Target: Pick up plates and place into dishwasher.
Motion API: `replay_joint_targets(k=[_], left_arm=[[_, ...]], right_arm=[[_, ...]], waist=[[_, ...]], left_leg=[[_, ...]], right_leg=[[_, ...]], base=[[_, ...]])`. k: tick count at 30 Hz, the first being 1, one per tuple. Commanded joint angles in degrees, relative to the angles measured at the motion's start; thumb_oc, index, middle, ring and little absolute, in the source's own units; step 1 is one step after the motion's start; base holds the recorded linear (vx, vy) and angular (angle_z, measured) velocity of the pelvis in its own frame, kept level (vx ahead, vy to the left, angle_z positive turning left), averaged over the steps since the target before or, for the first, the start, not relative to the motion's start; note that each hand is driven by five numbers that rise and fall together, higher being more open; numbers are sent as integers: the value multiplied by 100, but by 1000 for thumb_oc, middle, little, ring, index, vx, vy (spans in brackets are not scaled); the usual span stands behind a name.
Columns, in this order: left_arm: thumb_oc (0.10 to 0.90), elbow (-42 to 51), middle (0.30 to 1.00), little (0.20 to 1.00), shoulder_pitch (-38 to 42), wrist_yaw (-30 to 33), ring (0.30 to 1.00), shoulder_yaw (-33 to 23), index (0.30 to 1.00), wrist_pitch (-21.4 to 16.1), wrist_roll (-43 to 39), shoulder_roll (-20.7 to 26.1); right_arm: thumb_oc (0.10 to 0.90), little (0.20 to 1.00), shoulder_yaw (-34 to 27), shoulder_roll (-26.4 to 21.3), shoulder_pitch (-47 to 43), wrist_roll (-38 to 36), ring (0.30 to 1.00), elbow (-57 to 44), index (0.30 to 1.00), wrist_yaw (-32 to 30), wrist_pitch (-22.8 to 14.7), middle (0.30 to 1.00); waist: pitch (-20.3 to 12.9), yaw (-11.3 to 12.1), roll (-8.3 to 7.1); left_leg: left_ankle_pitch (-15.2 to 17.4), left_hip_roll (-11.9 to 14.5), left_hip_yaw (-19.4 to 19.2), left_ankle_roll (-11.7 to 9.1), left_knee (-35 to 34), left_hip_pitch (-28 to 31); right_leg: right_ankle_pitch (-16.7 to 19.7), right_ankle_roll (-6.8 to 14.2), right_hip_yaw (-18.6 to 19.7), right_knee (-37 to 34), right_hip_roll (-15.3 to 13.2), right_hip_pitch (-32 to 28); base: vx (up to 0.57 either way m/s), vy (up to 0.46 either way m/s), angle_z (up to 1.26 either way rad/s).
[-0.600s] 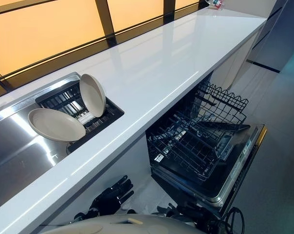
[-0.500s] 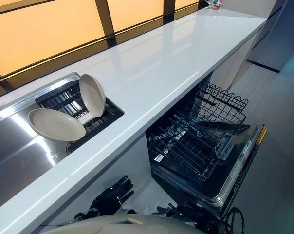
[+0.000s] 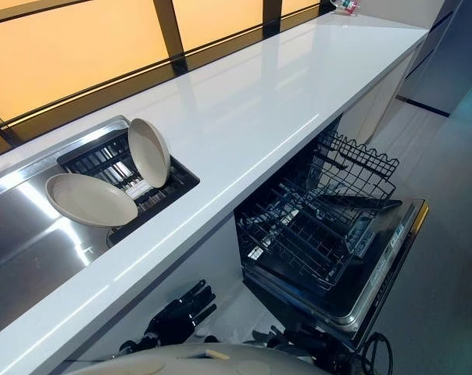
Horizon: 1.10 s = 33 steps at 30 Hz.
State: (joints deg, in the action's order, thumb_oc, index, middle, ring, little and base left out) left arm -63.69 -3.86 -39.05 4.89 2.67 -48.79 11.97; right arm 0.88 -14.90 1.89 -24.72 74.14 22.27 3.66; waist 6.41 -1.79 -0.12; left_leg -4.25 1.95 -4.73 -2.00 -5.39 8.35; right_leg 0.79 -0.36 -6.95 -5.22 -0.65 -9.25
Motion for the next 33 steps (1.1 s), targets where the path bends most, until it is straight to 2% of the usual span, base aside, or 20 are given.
replay_joint_targets(k=[1,5,11,16,19,21,23,24,25,27,28,29,30,33], left_arm=[[800,471,900,900,563,-533,900,282,900,-537,304,-106],[800,814,900,900,616,-633,900,415,900,-630,334,-89],[800,1455,900,900,625,-1411,900,552,900,-522,320,-51],[800,2189,900,900,593,-2120,900,685,900,-305,311,-25],[800,2815,900,900,563,-2620,900,795,900,78,511,55],[800,3363,900,900,569,-3041,900,896,900,473,628,115],[800,3886,900,900,596,-3507,900,926,900,1100,439,129],[800,4011,900,900,599,-3563,900,929,900,1251,377,115],[800,4323,900,900,614,-3816,900,924,900,1700,141,63],[800,5192,900,900,703,-3936,900,941,900,3013,-904,-91],[800,5474,900,900,750,-3839,900,999,900,3378,-1411,-147],[800,5877,900,900,882,-3680,900,1131,900,3864,-2433,-227],[800,6080,900,900,953,-3447,900,1238,900,3966,-3056,-244],[800,6465,900,900,1108,-3004,900,1359,900,3872,-4011,-253]], right_arm=[[800,900,81,44,-277,-106,900,196,900,87,39,900],[800,900,54,-30,-331,-149,900,193,900,133,93,900],[800,900,4,-19,-290,-163,900,127,900,130,167,900],[800,900,-45,-73,-281,-144,900,148,900,116,93,900],[800,900,-103,-96,-285,-184,900,144,900,178,44,900],[800,900,-125,-85,-277,-167,900,168,900,236,-4,900],[800,900,-136,-82,-269,-160,900,159,900,256,-8,900],[800,900,-139,-81,-267,-155,900,166,900,259,-13,900],[800,900,-150,-75,-261,-132,900,186,900,259,-28,900],[800,900,-182,-56,-246,-44,900,243,900,240,-73,900],[800,900,-183,-43,-247,-15,900,278,900,227,-99,900],[800,900,-158,-19,-265,-13,900,328,900,214,-127,900],[800,900,-119,-7,-281,-44,900,345,900,213,-136,900],[800,900,-52,34,-309,-75,900,353,900,210,-144,900]], waist=[[169,24,165],[150,42,190],[119,40,241],[158,48,250],[162,49,254],[154,43,269],[150,36,288],[149,34,291],[146,30,300],[133,25,306],[130,22,302],[124,13,283],[125,3,272],[120,-10,248]], left_leg=[[927,-566,-11,342,253,109],[872,-576,-31,291,101,147],[784,-520,-12,244,47,39],[831,-540,-5,286,64,69],[862,-551,8,309,70,91],[864,-541,12,321,66,94],[861,-531,22,336,52,90],[863,-529,22,339,49,92],[869,-524,21,349,42,97],[916,-528,39,381,39,110],[936,-529,42,390,39,122],[978,-523,37,397,39,147],[992,-521,35,392,39,159],[1023,-522,31,392,39,180]], right_leg=[[-712,298,-208,840,116,262],[-522,354,-239,520,151,209],[-542,377,-199,606,153,325],[-547,369,-184,603,146,307],[-514,381,-117,538,145,276],[-534,390,-97,581,140,286],[-561,391,-85,642,140,315],[-569,393,-84,657,138,319],[-582,395,-80,685,136,329],[-603,390,-55,716,132,335],[-607,388,-50,725,129,330],[-607,384,-46,722,122,311],[-610,381,-46,722,118,299],[-610,379,-52,710,114,278]], base=[[0,0,0],[-7,1,-2],[-21,1,-4],[-20,8,-2],[0,0,0],[0,0,0],[0,0,0],[0,0,0],[0,0,0],[0,0,0],[0,0,0],[0,0,0],[0,0,0],[0,0,0]])
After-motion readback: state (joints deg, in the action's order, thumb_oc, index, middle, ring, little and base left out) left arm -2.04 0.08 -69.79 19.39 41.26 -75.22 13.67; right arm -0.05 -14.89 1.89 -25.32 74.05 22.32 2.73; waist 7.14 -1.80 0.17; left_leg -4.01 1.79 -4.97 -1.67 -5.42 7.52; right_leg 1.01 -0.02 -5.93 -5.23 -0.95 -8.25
